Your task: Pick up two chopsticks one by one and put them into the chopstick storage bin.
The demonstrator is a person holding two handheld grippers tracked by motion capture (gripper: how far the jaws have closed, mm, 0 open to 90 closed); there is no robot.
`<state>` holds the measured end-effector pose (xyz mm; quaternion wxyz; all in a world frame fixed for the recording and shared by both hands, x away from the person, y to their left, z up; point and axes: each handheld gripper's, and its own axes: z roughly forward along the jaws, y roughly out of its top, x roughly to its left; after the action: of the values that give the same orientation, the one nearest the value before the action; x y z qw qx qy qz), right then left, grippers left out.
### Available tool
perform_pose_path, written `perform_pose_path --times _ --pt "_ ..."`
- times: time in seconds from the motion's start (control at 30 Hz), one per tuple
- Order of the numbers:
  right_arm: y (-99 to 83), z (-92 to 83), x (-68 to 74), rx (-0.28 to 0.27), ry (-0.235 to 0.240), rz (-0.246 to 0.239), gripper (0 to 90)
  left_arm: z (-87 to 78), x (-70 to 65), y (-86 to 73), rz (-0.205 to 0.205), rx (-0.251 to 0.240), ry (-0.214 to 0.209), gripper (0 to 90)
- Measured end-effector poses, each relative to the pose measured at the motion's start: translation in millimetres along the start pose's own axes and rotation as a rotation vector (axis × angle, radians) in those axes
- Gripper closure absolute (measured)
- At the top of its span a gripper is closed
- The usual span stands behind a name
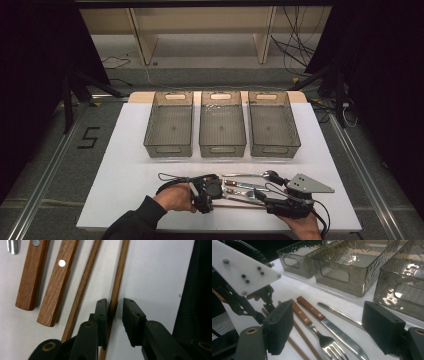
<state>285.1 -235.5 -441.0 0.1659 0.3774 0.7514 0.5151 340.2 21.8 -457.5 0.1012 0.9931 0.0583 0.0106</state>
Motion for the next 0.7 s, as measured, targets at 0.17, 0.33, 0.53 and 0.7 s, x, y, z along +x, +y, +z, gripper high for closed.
perform_pose_path --times 0.17,0.33,0.53,0.7 --pt "-0.2 0.3 -0.2 0.002 -0.001 0.001 26.3 -0.1 -0.8 0.2 0.026 0.004 -0.005 79.0" --pt "-0.2 0.5 -0.1 0.005 0.001 0.004 26.4 0.2 -0.7 0.3 0.031 0.002 -0.006 81.9" --pt "-0.1 0.3 0.1 0.003 0.005 0.001 26.4 0.1 -1.5 0.3 0.045 0.003 -0.003 83.3" --pt "-0.1 0.1 0.1 0.005 0.001 0.0 26.7 0.0 -1.0 -1.3 0.045 -0.012 -0.01 84.4"
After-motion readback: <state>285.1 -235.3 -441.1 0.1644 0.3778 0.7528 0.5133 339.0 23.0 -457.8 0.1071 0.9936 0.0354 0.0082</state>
